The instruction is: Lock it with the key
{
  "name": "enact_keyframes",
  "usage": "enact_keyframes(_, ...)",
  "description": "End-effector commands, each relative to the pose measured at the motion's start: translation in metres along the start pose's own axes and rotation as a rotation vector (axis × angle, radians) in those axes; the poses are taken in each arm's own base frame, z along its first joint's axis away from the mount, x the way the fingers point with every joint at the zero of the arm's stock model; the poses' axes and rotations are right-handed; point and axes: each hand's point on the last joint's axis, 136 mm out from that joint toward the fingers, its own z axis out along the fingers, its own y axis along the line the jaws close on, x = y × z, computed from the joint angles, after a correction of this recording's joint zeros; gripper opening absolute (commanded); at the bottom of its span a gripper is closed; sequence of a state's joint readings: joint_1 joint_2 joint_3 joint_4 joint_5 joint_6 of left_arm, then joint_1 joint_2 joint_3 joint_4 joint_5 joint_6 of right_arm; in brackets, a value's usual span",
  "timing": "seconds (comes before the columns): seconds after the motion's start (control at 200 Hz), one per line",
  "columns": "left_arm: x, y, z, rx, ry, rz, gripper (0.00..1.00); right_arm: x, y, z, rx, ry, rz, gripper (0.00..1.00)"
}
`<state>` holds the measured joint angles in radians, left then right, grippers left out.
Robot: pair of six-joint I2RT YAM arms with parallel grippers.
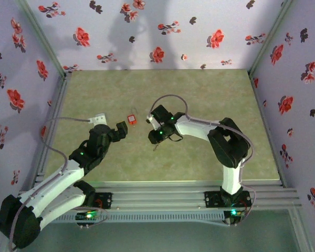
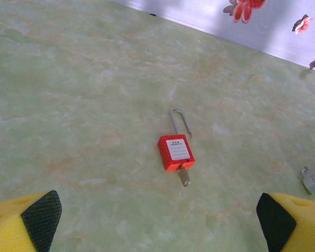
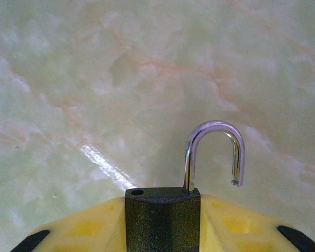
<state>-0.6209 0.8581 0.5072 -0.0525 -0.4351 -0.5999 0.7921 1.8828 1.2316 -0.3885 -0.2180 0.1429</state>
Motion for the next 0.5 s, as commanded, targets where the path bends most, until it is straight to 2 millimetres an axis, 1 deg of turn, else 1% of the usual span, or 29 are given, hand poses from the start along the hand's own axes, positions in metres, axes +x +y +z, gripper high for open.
enact_keyframes(0.0, -0.003, 0.005, 0.003, -0.024, -0.025, -0.031, 1.00, -0.008, 0.016, -0.013, -0.069, -0.052, 0.000, 0.36)
enact_keyframes(0.21, 0.003, 0.003, 0.007, -0.022, 0.002, -0.043, 0.99, -0.009, 0.029, -0.026, -0.134, -0.095, -0.017, 0.36)
enact_keyframes(0.495, 0.018, -0.010, 0.020, 0.001, 0.095, -0.093, 0.95, -0.012, 0.040, -0.039, -0.192, -0.135, -0.038, 0.36)
